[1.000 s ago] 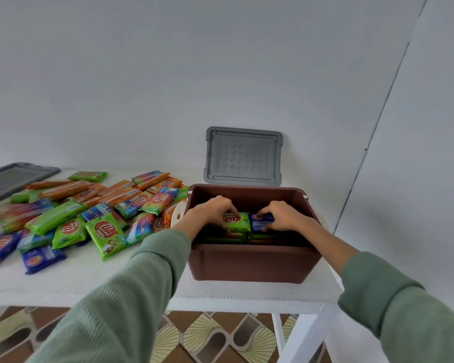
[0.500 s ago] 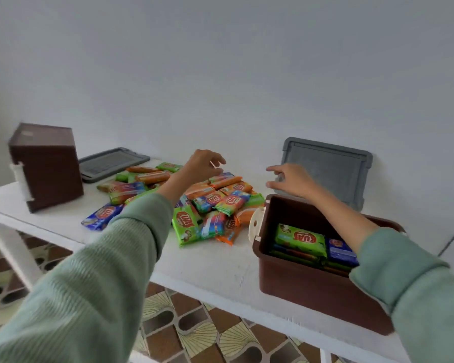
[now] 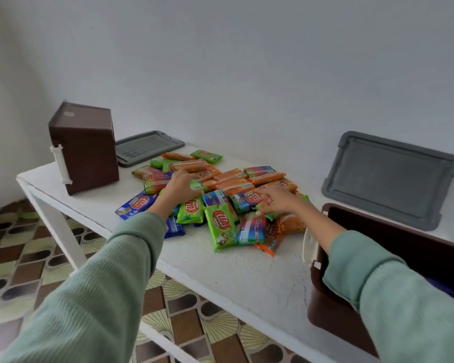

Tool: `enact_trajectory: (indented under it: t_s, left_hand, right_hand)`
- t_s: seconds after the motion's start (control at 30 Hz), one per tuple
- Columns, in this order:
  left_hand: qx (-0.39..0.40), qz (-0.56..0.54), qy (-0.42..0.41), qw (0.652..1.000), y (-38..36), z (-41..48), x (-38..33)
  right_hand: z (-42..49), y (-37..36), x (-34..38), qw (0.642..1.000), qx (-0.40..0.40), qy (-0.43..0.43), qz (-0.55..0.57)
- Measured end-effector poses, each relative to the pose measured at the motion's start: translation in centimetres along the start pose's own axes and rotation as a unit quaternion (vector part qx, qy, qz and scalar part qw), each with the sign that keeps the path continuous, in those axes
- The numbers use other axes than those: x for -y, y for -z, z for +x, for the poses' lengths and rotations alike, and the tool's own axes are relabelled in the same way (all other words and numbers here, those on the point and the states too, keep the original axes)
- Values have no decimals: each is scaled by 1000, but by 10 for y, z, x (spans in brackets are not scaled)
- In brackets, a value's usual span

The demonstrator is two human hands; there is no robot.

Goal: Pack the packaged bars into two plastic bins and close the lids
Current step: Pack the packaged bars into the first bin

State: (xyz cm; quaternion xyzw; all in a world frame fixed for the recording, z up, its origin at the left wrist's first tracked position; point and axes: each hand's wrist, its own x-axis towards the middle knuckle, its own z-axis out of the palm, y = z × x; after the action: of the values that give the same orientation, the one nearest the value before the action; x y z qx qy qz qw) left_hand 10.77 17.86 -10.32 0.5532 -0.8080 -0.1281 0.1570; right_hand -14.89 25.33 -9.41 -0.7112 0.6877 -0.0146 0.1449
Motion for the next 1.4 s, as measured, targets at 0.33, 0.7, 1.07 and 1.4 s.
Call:
enact_trajectory:
  t_s: [0.33,0.7,1.07,1.4]
  left_hand:
    - [82,101,71,989,-25,9,31]
    - [-20,16,88,996,-21,-1,15]
    - [-31,-86,-122,988,24,-11,-128]
    - [97,-57,-340,934,9,-55,-266]
  right_hand:
    - [14,2,-22,970,147,10,-193]
    - [8,8,-40,994,55,17,-88]
    - [-85,100,-45,979,-198,-10,43]
    - [-219,102,-111,990,-44,-115,-65]
